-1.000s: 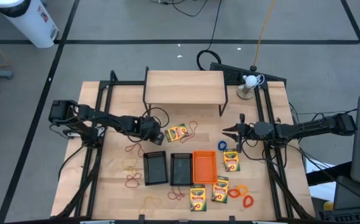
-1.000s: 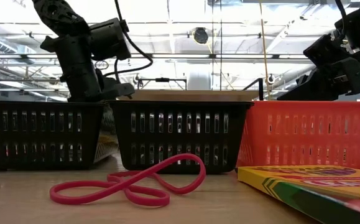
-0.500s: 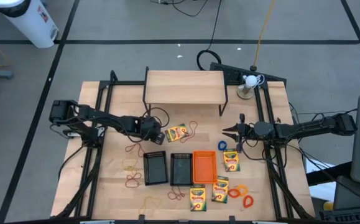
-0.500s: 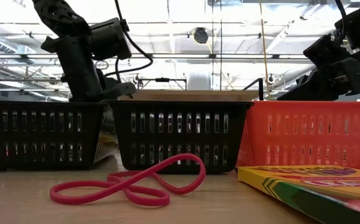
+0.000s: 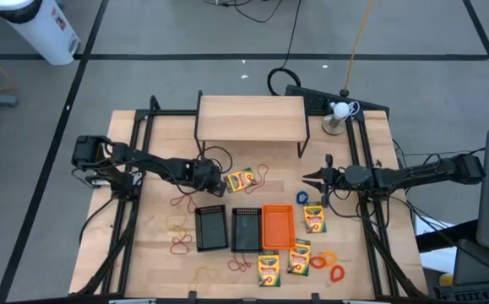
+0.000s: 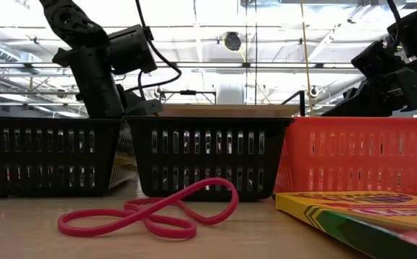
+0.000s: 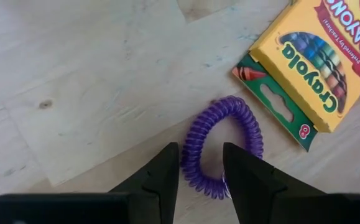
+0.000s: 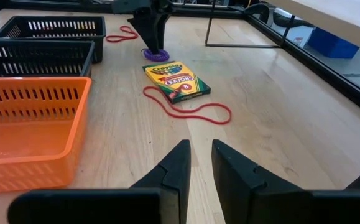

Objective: Pick & Place Office Desk Supplies
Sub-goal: Put the violet spring keychain into the left black bin

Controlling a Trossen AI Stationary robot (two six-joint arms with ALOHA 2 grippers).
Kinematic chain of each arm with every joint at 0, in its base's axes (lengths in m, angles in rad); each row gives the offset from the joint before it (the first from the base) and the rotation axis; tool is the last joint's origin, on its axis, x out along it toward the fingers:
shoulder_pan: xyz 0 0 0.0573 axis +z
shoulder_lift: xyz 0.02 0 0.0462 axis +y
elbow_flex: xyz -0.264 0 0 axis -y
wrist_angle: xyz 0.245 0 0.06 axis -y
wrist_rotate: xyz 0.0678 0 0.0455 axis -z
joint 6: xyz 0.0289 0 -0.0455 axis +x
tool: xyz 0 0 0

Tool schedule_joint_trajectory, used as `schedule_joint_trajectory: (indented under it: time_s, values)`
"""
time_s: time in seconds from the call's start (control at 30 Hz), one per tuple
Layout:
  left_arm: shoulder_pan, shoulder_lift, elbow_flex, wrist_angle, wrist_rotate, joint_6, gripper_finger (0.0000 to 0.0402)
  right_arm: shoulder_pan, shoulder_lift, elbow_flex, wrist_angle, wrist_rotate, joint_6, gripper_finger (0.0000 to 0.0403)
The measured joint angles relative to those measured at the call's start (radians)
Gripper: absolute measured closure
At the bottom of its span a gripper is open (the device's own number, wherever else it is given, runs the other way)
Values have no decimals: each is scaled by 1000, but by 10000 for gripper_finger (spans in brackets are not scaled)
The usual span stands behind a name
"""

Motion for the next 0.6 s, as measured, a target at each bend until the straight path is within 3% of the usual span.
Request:
schedule_joint_trajectory:
  time_s: [0.23,0.47,0.6]
  values:
    - [1,-9,-2,-1,20,68,383,0,0,0,3,0,0,344]
    - [0,-35,-4,42,111,157,393,0,0,0,3,1,0,344]
    - [0,-119,-4,82,103,201,394,0,0,0,6,1,0,344]
